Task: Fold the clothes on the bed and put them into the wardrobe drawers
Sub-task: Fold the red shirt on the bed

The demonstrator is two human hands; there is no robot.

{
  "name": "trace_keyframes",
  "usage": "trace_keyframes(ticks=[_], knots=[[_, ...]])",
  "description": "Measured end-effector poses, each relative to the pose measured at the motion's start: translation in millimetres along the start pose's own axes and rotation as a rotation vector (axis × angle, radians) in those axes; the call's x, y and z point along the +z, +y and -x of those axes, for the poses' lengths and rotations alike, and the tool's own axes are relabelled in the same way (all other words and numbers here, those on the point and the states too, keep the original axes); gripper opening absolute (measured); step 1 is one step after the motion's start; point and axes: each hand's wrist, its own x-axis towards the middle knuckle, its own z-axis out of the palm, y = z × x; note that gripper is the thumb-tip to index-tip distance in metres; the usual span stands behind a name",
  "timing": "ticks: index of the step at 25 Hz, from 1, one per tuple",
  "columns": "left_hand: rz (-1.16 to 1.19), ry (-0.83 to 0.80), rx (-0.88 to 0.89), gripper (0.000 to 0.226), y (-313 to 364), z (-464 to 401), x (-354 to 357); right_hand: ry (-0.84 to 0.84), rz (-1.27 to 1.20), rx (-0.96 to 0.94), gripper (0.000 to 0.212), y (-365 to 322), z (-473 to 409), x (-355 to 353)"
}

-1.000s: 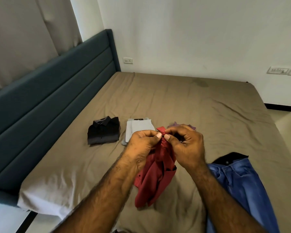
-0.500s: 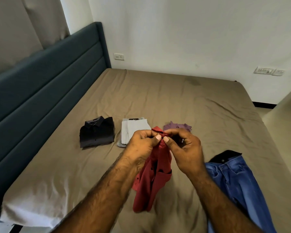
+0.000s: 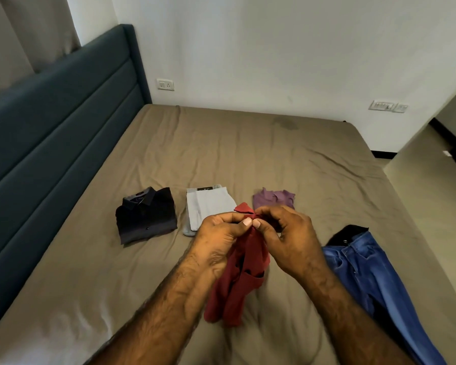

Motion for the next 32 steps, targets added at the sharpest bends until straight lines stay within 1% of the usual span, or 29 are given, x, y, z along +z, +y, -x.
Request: trace_keyframes(ticks=[2,3,5,7,9,12,15,17,19,21,23,25,27,29,30,32], knots=[[0.069,-0.06,-0.047,0.018,3.2,4.6,-8.5,0.039,-0.16,0.097,0.011,-9.2,0.1,6.0],[0.095,-0.098,-0.063,0.023,3.3,6.6,-11.3,0.074,-0.218,0.138,0.012,-12.3,1.7,7.1],[0.131,-0.122,-0.079,0.019,4.4,10.0,-14.1,0.126,-0.229,0.158,0.013,-20.6,7.7,10.1],[0.134,-0.131,-0.071,0.012,5.2,12.0,-18.8,0.133,-0.262,0.18,0.011,-30.1,13.4,15.2],[0.12,-0.12,-0.018,0.013,5.5,10.5,-21.9,0.144,-0.3,0.201,0.008,-39.2,12.9,18.6],[0.06,-0.113,0.106,0.021,4.0,8.1,-30.4,0.166,-0.178,0.161,0.007,-46.8,10.8,28.4],[-0.039,-0.13,0.215,0.021,3.5,10.8,-38.9,0.193,-0.105,0.133,0.005,-51.7,11.0,34.3],[-0.129,-0.124,0.28,0.02,8.5,12.2,-45.5,0.173,-0.094,0.12,0.009,-55.1,7.9,34.4],[-0.239,-0.101,0.355,0.019,17.7,13.3,-48.8,0.118,-0.185,0.162,0.012,-61.0,3.6,33.3],[-0.319,-0.071,0.411,0.022,25.2,12.1,-52.7,0.064,-0.361,0.246,0.016,-68.1,-2.0,34.9],[-0.344,-0.052,0.434,0.021,29.2,10.6,-55.9,0.043,-0.538,0.337,0.019,-73.2,-6.8,37.1],[-0.358,-0.041,0.464,0.019,29.6,9.5,-59.3,0.048,-0.592,0.375,0.022,-76.3,-10.4,39.6],[-0.374,-0.03,0.5,0.017,29.9,8.6,-60.2,0.089,-0.508,0.346,0.023,-77.9,-10.5,44.1],[-0.416,-0.003,0.569,0.017,32.2,9.4,-58.0,0.138,-0.377,0.257,0.021,-80.1,-8.9,45.0],[-0.424,-0.003,0.583,0.017,33.6,11.1,-56.6,0.137,-0.321,0.203,0.019,-79.8,-8.2,42.4],[-0.38,-0.061,0.561,0.017,38.5,13.3,-56.3,0.067,-0.289,0.09,0.011,-78.5,-8.9,32.1]])
